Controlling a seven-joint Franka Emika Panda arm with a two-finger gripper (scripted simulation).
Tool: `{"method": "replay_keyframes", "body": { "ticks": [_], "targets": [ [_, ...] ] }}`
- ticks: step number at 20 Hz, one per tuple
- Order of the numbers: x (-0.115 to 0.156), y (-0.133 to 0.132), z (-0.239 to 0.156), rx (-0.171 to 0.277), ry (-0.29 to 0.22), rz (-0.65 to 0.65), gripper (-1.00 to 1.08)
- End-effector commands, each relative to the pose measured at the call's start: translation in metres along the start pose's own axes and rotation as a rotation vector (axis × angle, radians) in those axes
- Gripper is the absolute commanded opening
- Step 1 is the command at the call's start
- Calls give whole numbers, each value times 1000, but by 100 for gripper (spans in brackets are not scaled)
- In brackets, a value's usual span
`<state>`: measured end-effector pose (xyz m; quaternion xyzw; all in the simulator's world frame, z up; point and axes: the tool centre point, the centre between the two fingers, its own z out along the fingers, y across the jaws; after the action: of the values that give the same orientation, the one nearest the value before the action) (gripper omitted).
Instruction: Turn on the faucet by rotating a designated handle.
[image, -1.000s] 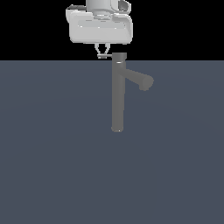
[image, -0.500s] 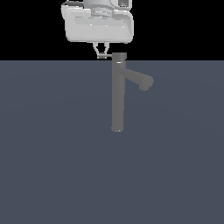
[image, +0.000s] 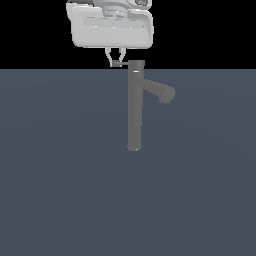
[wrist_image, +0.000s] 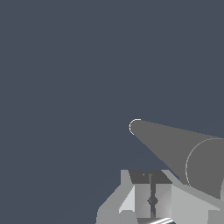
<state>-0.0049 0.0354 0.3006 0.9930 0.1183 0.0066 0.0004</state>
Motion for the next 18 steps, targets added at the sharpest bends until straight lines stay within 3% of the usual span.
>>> {"method": "replay_keyframes", "body": {
  "ticks": [1,10,12,18],
  "targets": [
    [-12,6,0,1,-7,7,-100],
    [-45,22,-1,2,-13,12,-100],
    [-33,12,0,-1,-1,-9,-100],
    [-51,51,-1,1,-9,5,-100]
  ]
}}
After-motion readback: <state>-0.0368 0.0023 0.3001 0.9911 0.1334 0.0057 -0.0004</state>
